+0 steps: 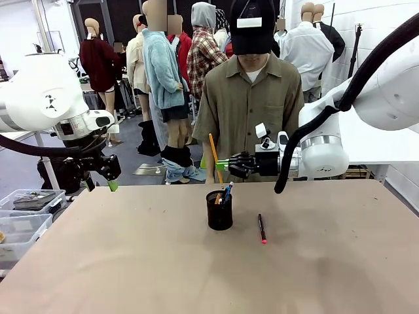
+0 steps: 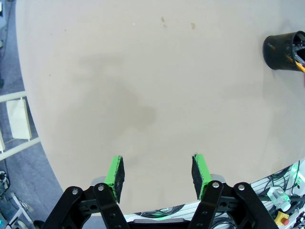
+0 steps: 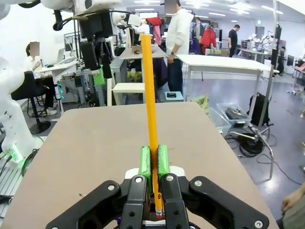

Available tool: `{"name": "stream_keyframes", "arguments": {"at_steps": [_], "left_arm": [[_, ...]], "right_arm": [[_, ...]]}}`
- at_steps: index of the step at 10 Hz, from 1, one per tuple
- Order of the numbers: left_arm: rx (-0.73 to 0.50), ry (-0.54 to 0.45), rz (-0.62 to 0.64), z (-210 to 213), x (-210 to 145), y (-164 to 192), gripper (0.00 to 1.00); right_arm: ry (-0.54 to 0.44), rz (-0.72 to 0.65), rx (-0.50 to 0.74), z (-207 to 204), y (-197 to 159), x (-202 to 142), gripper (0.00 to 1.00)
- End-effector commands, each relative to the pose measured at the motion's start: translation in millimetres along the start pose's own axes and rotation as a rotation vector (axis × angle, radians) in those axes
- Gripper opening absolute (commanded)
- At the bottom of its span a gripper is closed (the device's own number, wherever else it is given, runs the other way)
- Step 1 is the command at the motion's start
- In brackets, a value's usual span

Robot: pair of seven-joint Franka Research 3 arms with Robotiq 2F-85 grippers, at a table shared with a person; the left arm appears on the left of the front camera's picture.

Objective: Place the pens into the pen holder.
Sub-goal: Pick up a writing instrument from the table and place it into the Pen holder.

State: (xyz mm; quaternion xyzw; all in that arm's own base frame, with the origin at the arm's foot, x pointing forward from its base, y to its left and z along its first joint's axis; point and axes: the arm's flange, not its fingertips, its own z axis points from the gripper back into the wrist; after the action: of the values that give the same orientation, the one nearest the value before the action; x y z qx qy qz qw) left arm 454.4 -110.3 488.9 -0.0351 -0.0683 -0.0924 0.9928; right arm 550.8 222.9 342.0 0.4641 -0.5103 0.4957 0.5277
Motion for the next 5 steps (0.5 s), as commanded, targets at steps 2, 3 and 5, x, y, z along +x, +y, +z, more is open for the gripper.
{"name": "stream_keyframes", "arguments": {"at_steps": [2,3,5], "left_arm": [[0.014,0.003,0.008,2.1,-0.4,-0.1,0.74],[0.014,0.003,0.008,2.1,-0.4,-0.1,0.74],[0.014,0.003,0.008,2.1,-0.4,-0.1,0.74]], "right_arm": [[-0.021,-0.025,0.085,-10.8,-14.4,-8.7,0.0],[-0.027,-0.033,0.103,-13.6,-19.0,-12.0,0.0],[-0.028,-0.054,0.139,-17.2,-19.0,-14.8,0.0]]}}
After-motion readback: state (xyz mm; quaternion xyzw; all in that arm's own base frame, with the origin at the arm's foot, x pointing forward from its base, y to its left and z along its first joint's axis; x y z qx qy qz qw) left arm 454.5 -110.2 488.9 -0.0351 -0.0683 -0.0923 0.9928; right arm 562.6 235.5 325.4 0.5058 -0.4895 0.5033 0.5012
